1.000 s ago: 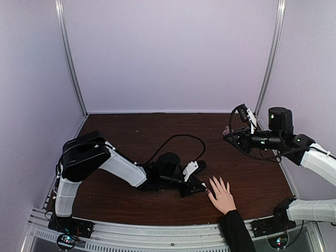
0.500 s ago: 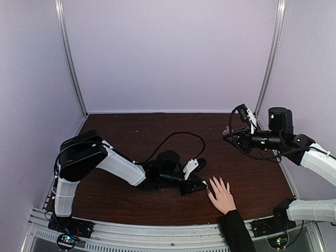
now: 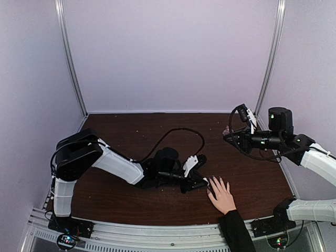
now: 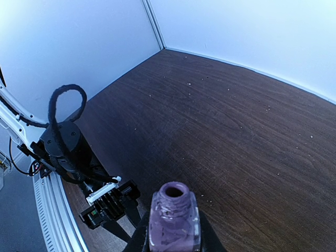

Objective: Paint the nails
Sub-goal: Paint the nail with the hand.

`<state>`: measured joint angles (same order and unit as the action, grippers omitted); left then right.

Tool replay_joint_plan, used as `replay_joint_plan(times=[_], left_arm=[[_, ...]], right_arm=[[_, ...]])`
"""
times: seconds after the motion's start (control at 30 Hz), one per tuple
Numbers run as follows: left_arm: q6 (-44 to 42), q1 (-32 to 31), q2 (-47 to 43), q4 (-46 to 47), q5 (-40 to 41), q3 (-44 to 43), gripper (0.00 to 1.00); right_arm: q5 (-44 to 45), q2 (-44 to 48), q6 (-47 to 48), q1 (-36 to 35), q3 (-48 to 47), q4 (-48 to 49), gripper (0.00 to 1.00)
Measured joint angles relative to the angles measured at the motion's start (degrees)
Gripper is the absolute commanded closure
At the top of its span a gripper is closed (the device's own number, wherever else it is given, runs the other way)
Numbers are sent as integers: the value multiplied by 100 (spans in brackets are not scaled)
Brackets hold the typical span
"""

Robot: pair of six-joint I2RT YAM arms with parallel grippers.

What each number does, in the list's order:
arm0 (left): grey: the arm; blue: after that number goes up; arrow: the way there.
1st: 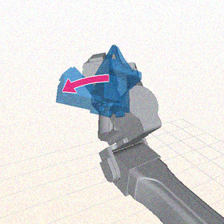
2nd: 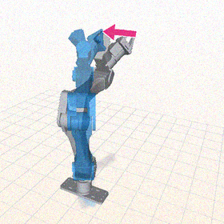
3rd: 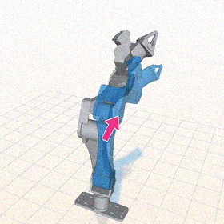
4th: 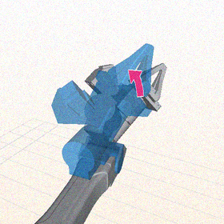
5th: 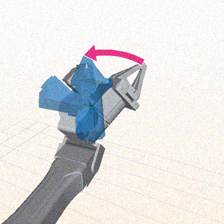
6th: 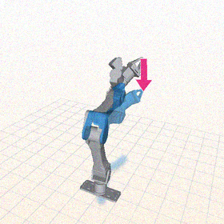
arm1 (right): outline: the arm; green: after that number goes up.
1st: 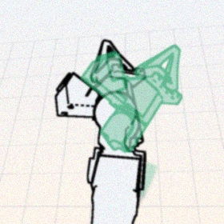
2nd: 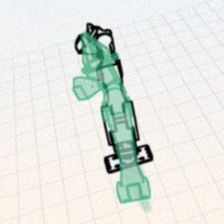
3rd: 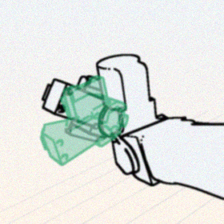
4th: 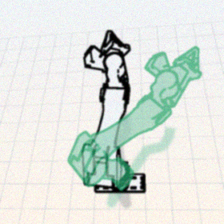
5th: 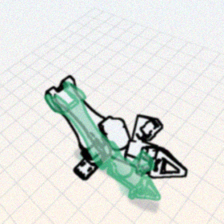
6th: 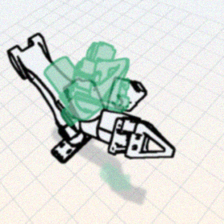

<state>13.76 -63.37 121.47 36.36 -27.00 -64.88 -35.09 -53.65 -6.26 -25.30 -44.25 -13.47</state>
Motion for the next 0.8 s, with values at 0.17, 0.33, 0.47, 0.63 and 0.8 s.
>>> replay_joint_plan(times=[0.17,0.33,0.47,0.63,0.8], left_arm=[[-20,0,-7,-4,-22,0,100],[-44,0,-7,-74,-31,-15,100],[-76,-2,-2,-151,-48,-76,100],[-105,-2,13,-212,-66,-140,100],[-125,-9,92,-267,-68,-162,100]], right_arm=[[0,0,0,0,7,0,100],[0,0,0,0,7,2,100],[-2,0,0,0,9,0,100],[-2,0,0,0,9,0,100],[-2,0,0,0,9,0,100]])
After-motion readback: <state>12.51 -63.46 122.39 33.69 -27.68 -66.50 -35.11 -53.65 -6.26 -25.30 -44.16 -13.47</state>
